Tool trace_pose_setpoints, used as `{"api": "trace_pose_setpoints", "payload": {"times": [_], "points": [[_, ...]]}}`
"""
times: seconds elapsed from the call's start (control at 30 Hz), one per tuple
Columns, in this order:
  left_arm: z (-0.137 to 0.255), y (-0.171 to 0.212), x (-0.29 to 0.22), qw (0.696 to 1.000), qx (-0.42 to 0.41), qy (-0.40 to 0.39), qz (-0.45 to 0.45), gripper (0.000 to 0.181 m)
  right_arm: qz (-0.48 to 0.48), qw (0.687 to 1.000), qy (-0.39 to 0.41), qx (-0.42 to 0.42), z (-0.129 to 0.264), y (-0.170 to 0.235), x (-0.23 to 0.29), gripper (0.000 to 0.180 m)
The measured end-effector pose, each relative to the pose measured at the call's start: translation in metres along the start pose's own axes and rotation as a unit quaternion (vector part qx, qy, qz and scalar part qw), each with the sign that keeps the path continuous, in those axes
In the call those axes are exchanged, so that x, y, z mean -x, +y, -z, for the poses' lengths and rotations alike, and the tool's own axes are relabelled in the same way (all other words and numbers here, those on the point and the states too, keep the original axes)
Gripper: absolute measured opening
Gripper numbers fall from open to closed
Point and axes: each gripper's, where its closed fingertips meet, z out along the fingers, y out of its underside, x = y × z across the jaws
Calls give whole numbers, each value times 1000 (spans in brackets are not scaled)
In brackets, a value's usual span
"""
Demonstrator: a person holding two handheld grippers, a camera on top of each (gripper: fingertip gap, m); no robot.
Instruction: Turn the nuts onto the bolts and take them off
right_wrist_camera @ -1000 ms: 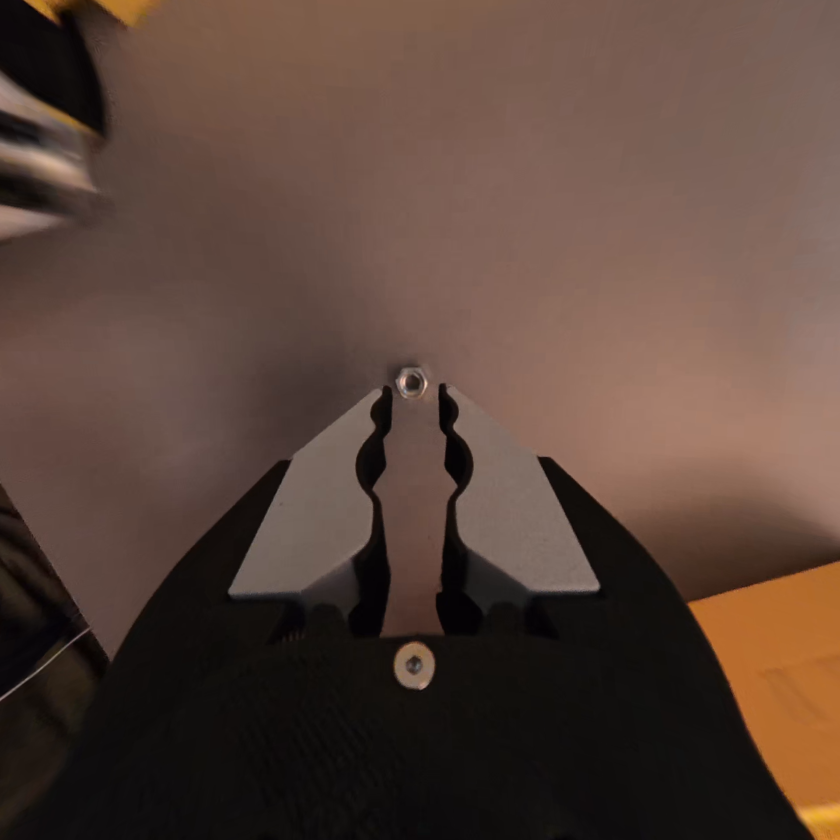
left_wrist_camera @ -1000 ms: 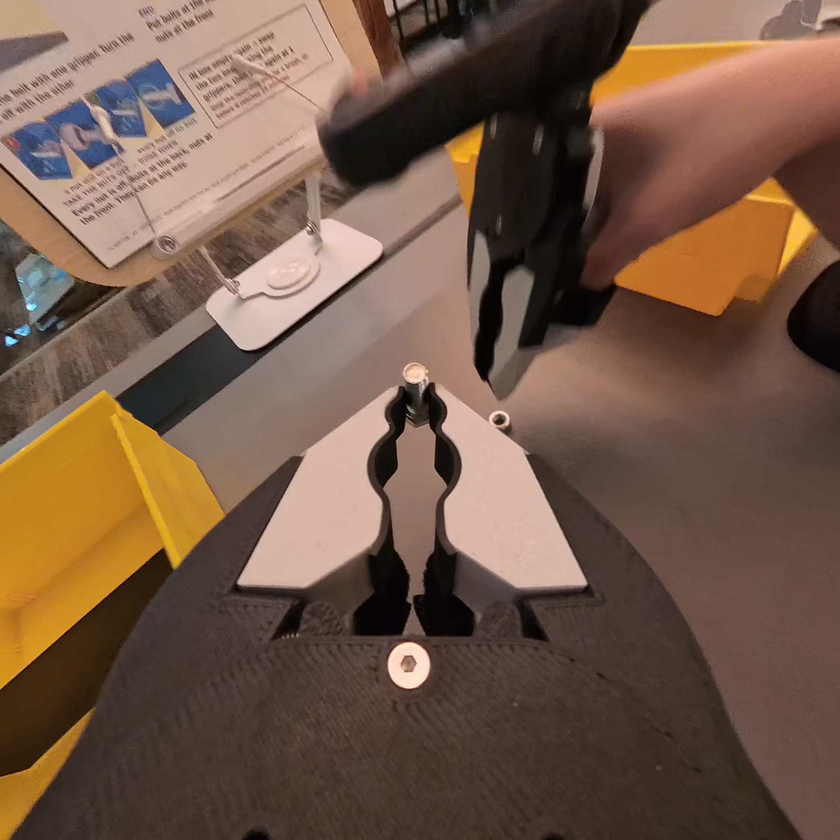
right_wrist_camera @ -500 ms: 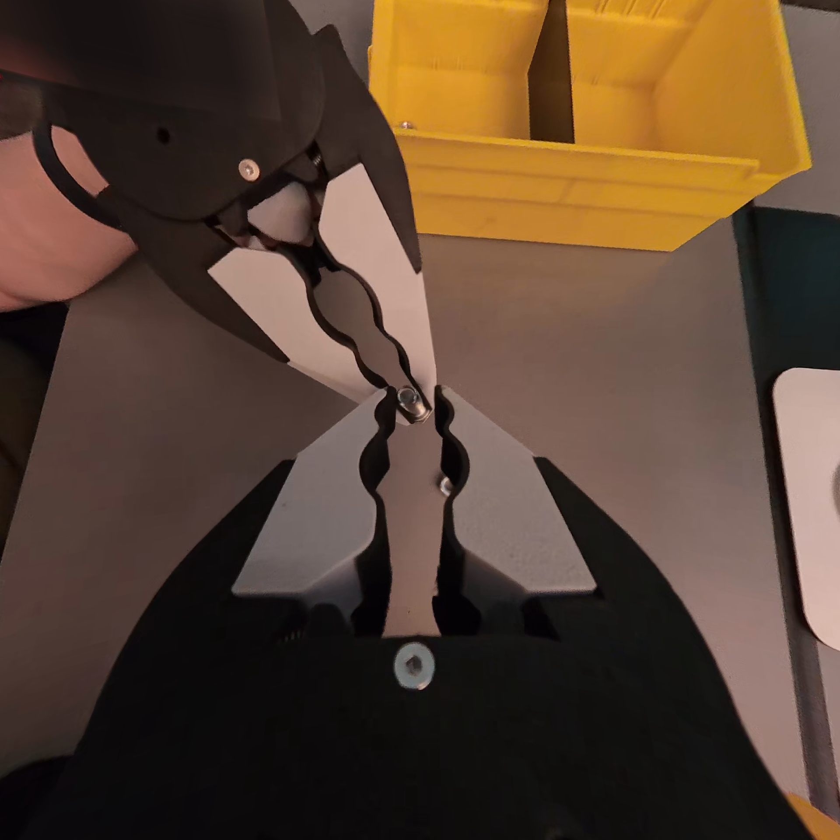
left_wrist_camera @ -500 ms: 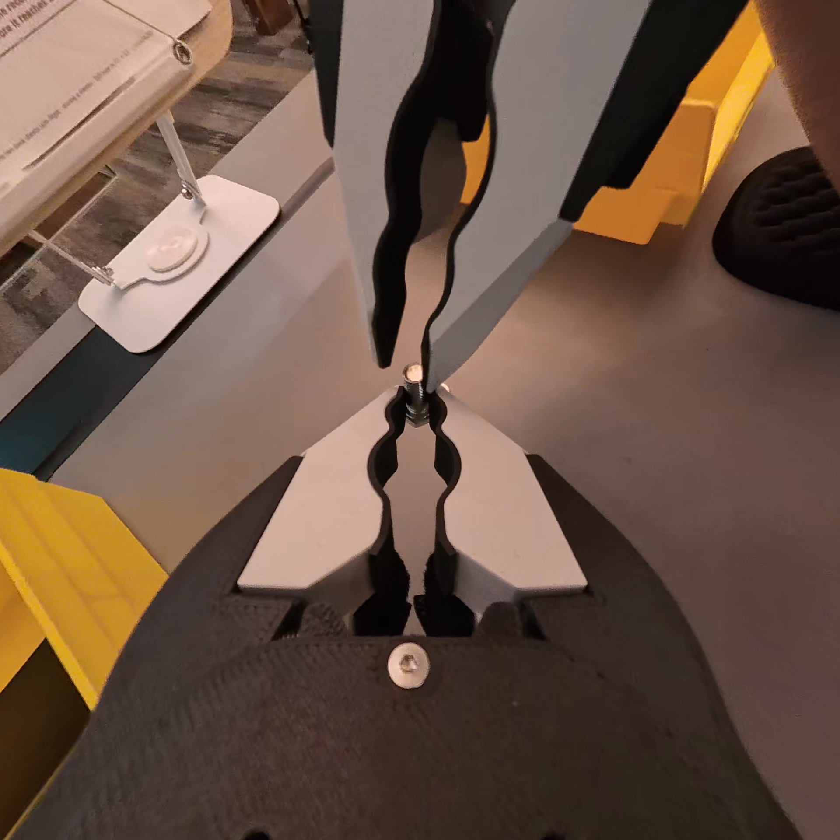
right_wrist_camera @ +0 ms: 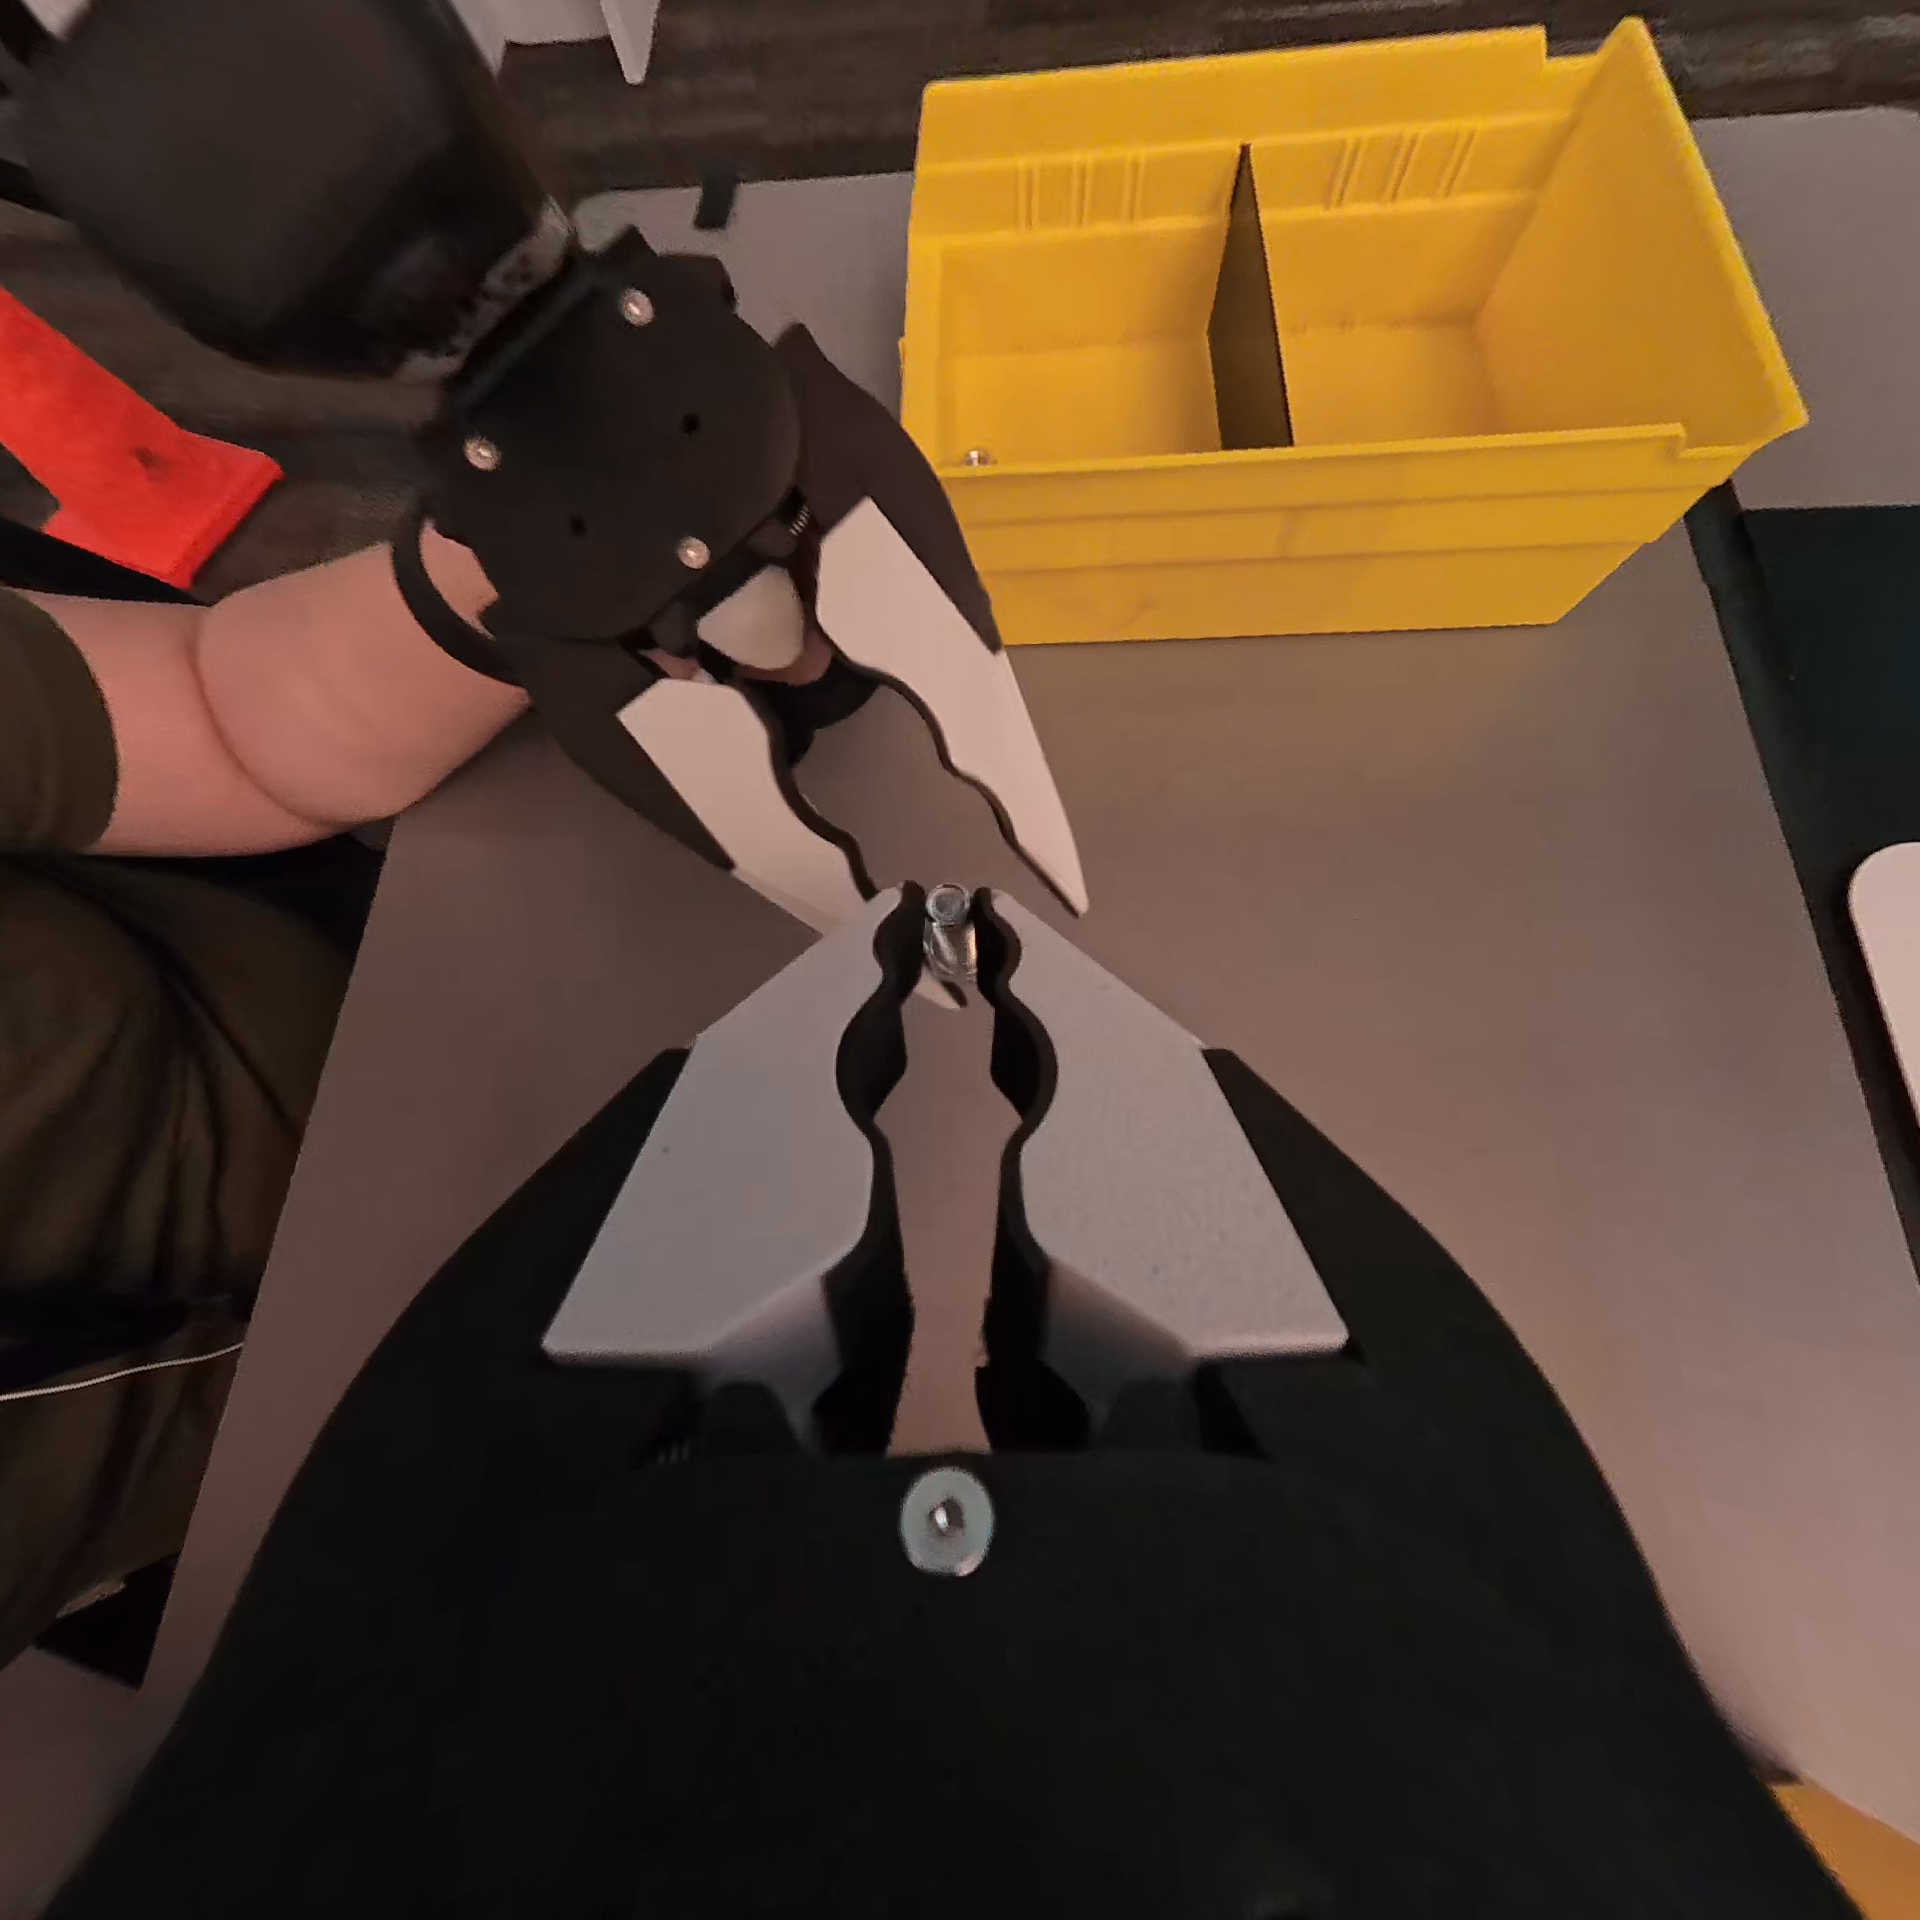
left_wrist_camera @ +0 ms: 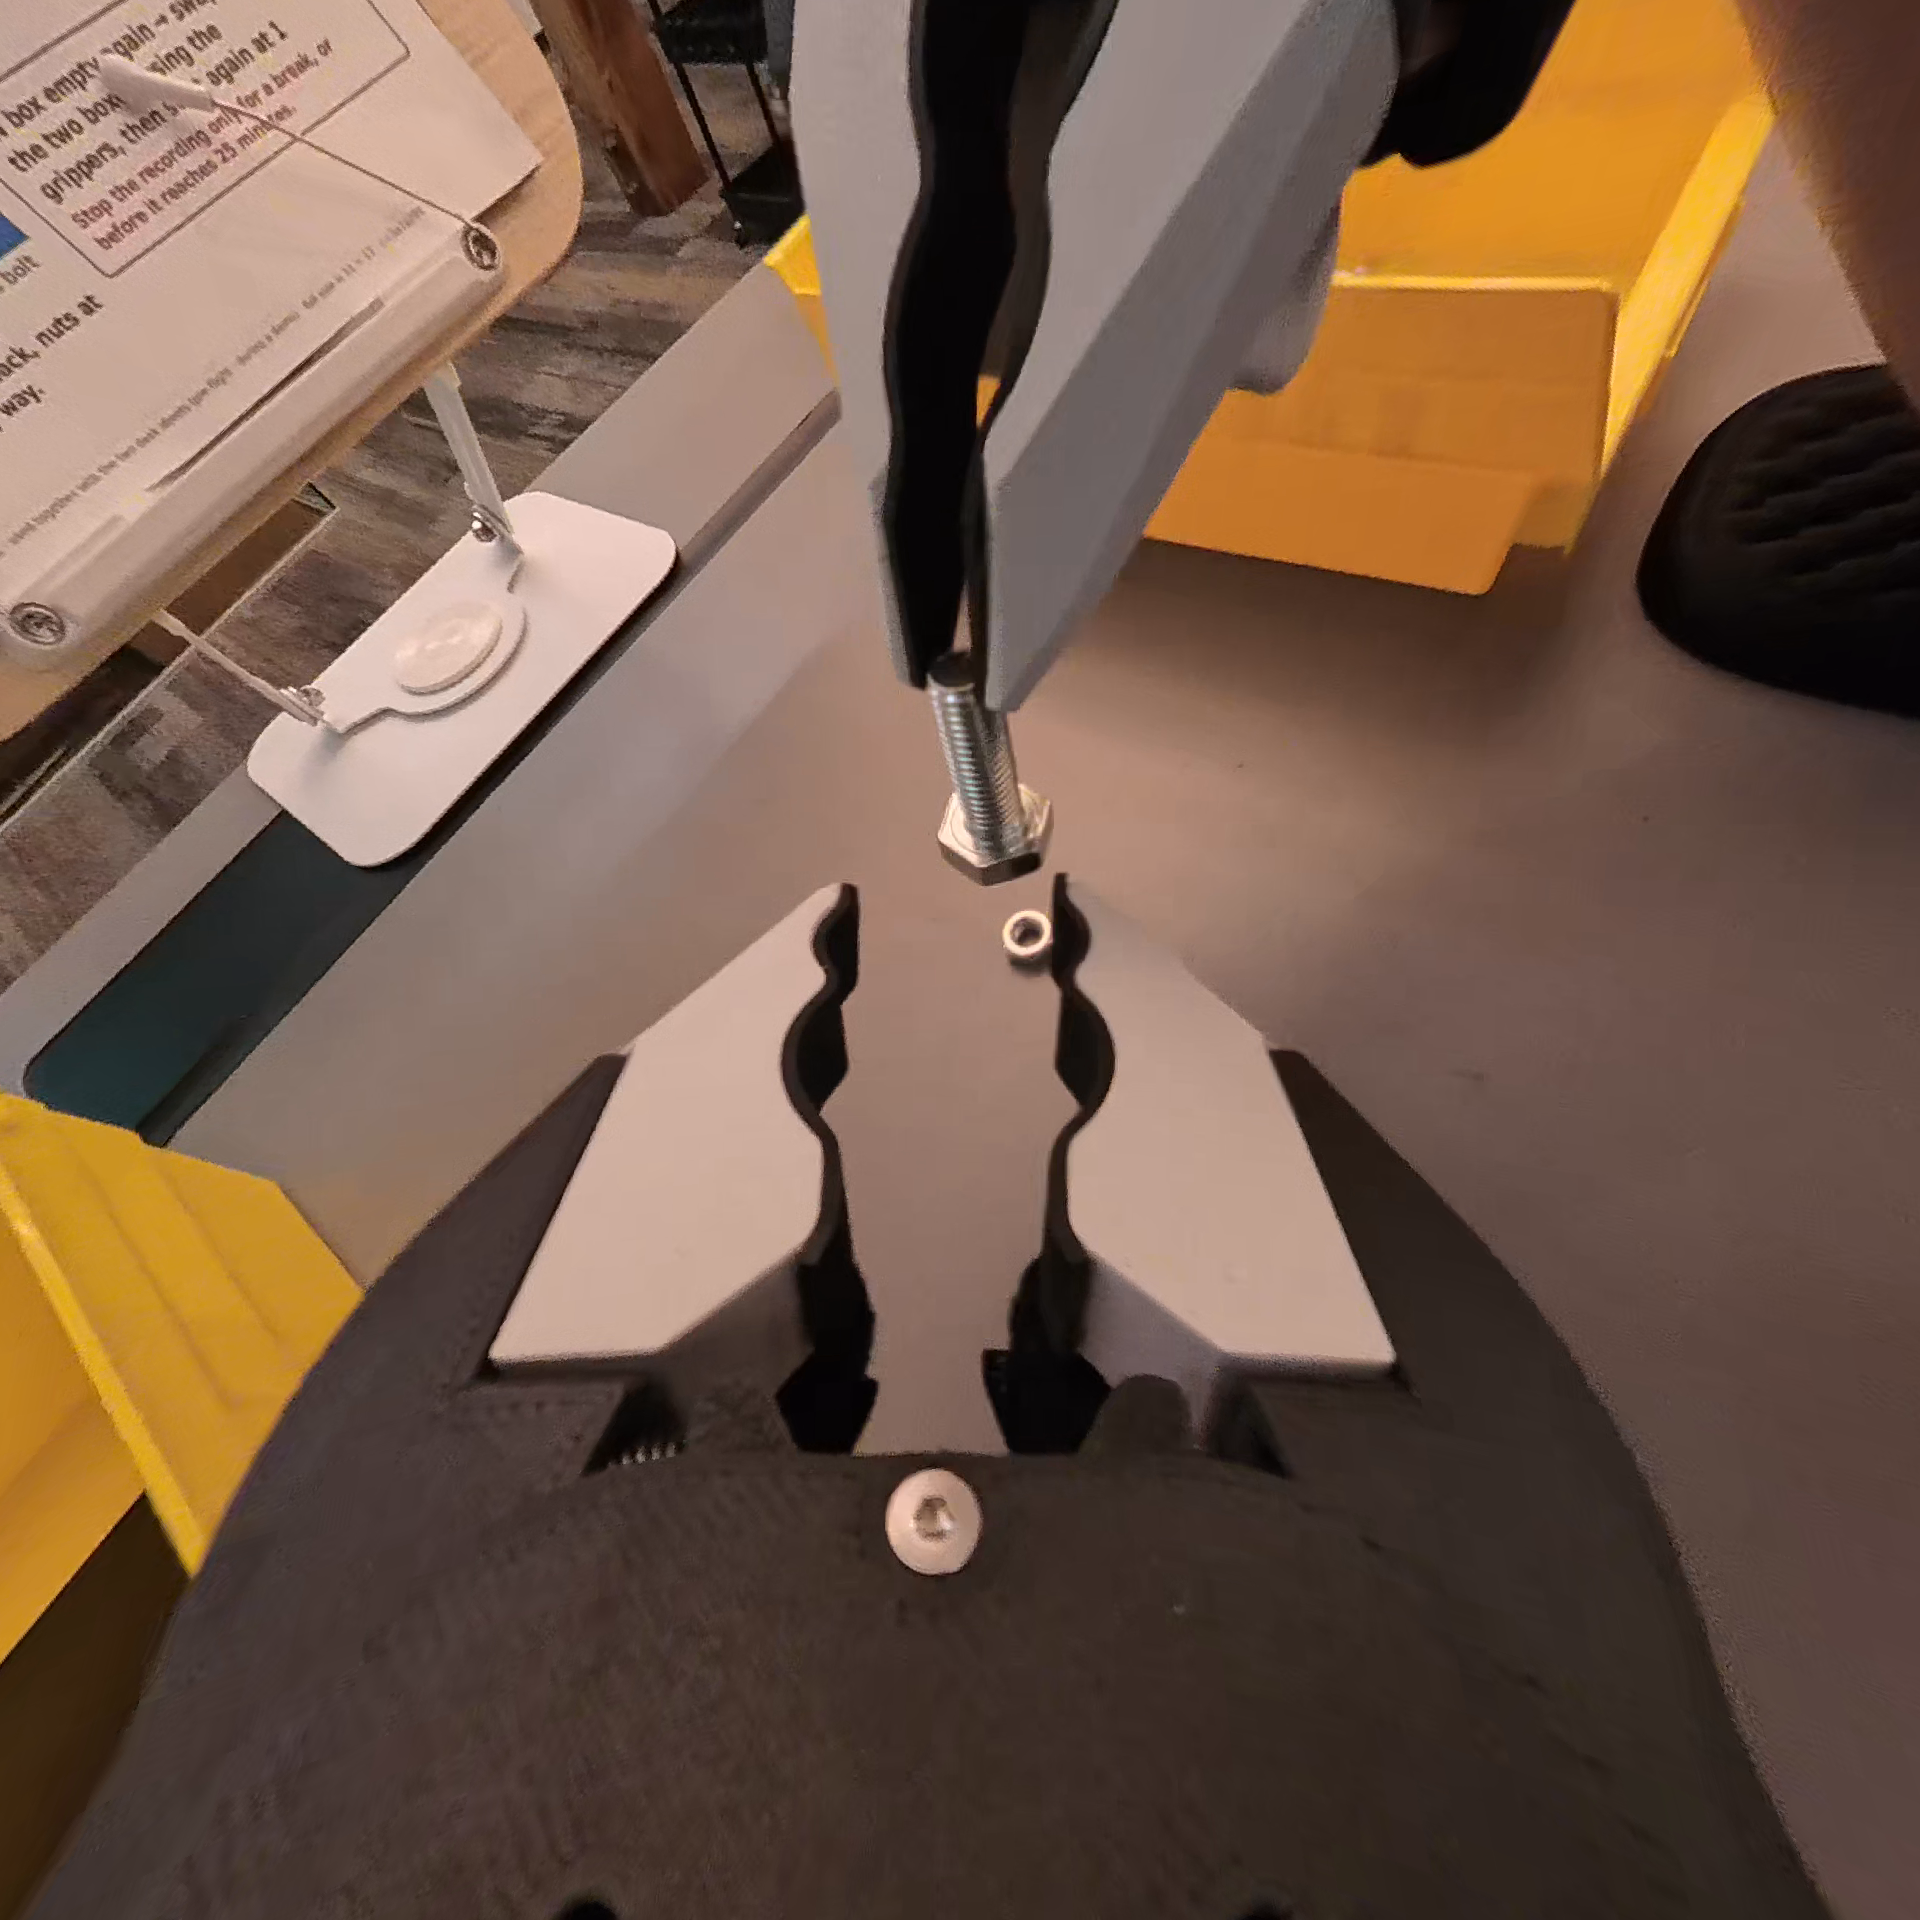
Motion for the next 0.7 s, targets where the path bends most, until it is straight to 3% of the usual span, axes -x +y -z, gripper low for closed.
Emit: {"api": "trace_pose_setpoints", "payload": {"times": [0.03, 0.17, 0.4, 0.57, 0.7], "points": [[-1, -3, -2, 1000, -11, 6, 3, 30, 0, 1000, -4, -5, 1, -2, 2, 8], [0, -21, -21, 994, -67, 77, 46, 32, 4, 1000, -12, -15, 6, -6, 6, 8], [1, -34, -26, 980, -130, 124, 86, 22, 8, 999, -24, -42, 21, -13, 13, 8], [4, -45, -30, 970, -175, 141, 98, 34, 6, 998, -31, -45, 29, -13, 16, 8], [7, -50, -28, 964, -196, 143, 106, 33, -5, 998, -38, -46, 32, -13, 18, 8]]}}
